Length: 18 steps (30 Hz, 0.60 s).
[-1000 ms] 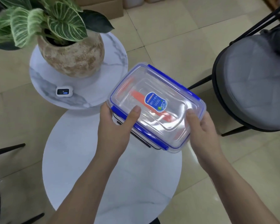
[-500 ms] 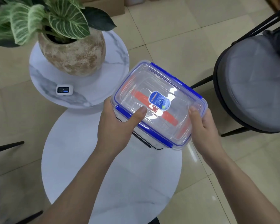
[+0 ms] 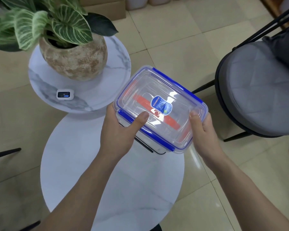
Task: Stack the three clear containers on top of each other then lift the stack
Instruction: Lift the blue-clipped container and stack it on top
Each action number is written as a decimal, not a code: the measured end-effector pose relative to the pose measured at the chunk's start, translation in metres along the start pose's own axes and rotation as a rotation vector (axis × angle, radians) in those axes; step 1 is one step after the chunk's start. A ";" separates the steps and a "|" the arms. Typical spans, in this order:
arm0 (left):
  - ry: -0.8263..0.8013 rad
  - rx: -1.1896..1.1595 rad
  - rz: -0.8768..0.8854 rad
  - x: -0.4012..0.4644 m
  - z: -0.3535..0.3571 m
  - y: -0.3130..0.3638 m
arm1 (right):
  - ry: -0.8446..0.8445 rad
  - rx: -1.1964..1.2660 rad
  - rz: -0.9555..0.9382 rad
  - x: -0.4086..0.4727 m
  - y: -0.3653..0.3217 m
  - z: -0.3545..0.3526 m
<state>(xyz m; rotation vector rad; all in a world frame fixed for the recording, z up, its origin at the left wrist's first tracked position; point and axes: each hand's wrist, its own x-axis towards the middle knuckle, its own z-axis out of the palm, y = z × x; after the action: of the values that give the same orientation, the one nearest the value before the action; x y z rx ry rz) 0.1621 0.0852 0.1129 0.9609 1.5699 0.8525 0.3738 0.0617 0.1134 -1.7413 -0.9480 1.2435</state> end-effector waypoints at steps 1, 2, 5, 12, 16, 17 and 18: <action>0.000 -0.007 -0.001 -0.001 0.000 -0.001 | -0.013 0.009 0.002 0.000 0.001 0.000; 0.000 -0.015 -0.001 -0.001 0.000 -0.001 | -0.024 0.019 0.005 0.000 0.000 -0.001; -0.006 -0.026 0.012 -0.001 0.000 -0.003 | -0.035 0.031 -0.008 -0.001 -0.001 -0.001; 0.008 -0.057 0.028 -0.003 0.004 -0.008 | -0.040 0.034 -0.036 -0.001 -0.003 0.001; 0.027 -0.129 0.004 -0.004 0.009 -0.008 | -0.034 0.028 -0.057 -0.003 -0.005 0.004; 0.032 -0.141 0.002 -0.003 0.010 -0.007 | -0.030 0.044 -0.064 -0.003 -0.005 0.005; 0.032 -0.144 0.002 -0.003 0.010 -0.008 | -0.021 0.066 -0.063 -0.005 -0.004 0.006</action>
<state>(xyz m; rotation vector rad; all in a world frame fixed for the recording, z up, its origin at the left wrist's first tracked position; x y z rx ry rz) 0.1709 0.0797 0.1053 0.8492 1.5128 0.9722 0.3660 0.0603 0.1175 -1.6379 -0.9566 1.2407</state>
